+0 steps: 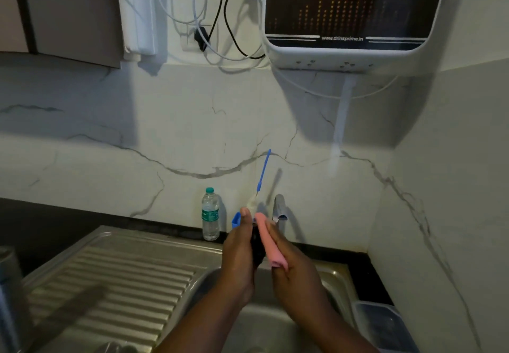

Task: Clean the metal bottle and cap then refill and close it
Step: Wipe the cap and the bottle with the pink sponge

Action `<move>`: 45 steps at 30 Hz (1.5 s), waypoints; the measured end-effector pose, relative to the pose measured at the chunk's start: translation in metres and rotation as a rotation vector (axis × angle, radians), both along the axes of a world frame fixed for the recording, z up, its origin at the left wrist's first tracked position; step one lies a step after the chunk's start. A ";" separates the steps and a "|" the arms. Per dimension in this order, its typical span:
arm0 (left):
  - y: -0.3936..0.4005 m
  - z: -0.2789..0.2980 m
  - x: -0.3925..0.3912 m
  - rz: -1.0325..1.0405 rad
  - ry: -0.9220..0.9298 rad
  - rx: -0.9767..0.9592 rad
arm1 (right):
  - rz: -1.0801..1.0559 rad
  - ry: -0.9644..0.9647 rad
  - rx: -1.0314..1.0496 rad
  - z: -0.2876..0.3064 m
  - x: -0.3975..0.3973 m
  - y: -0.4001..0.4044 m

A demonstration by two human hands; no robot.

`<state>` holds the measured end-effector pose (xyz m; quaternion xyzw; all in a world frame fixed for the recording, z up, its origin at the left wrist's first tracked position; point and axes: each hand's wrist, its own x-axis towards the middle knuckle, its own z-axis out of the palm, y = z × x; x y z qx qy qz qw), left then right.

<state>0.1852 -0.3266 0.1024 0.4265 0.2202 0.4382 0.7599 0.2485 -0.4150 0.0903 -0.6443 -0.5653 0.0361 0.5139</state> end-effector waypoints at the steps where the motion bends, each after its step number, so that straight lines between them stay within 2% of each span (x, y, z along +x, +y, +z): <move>1: 0.005 -0.001 -0.003 -0.057 -0.008 -0.010 | 0.000 0.062 -0.001 0.002 0.001 0.007; 3: 0.014 -0.006 -0.005 -0.123 -0.020 -0.036 | -0.003 0.176 -0.016 0.004 -0.002 0.019; 4: 0.021 -0.011 -0.006 -0.119 -0.015 -0.058 | -0.021 0.158 -0.022 0.003 -0.008 0.023; 8: 0.063 -0.016 -0.014 0.053 -0.028 -0.165 | -0.038 -0.139 -0.021 -0.007 -0.035 0.030; 10: 0.074 -0.021 -0.018 0.114 -0.006 -0.050 | -0.049 -0.145 -0.038 -0.009 -0.033 0.034; 13: 0.071 -0.033 -0.020 0.102 0.024 0.238 | -0.079 -0.039 -0.083 0.001 -0.027 0.037; 16: 0.075 -0.039 -0.021 0.027 -0.018 0.243 | -0.099 -0.168 -0.178 -0.001 -0.035 0.041; 18: 0.083 -0.043 -0.020 0.068 -0.004 0.239 | -0.113 -0.253 -0.227 -0.005 -0.035 0.044; 22: 0.081 -0.050 -0.015 0.050 -0.030 0.301 | -0.209 -0.264 -0.269 -0.003 -0.022 0.046; 25: 0.084 -0.050 -0.011 0.032 -0.001 0.205 | -0.213 -0.351 -0.189 -0.011 -0.030 0.044; 27: 0.086 -0.055 -0.008 -0.034 0.041 0.150 | -0.201 -0.385 -0.221 -0.016 -0.030 0.047; 31: 0.083 -0.065 0.000 -0.091 0.234 0.076 | -0.209 -0.220 -0.293 -0.012 -0.020 0.058; 35: 0.094 -0.062 -0.004 -0.089 0.230 -0.339 | -0.101 -0.218 -0.351 -0.012 -0.036 0.050; 37: 0.104 -0.069 -0.009 -0.118 0.177 -0.628 | -0.061 -0.209 -0.371 -0.018 -0.035 0.044; 39: 0.108 -0.071 -0.014 -0.184 0.131 -0.812 | -0.083 -0.080 -0.362 -0.021 -0.026 0.044; 42: 0.100 -0.069 -0.016 -0.284 0.161 -0.846 | -0.146 0.016 -0.328 -0.030 -0.013 0.054; 45: 0.089 -0.065 -0.012 -0.312 0.092 -0.806 | -0.227 0.066 -0.217 -0.042 -0.015 0.062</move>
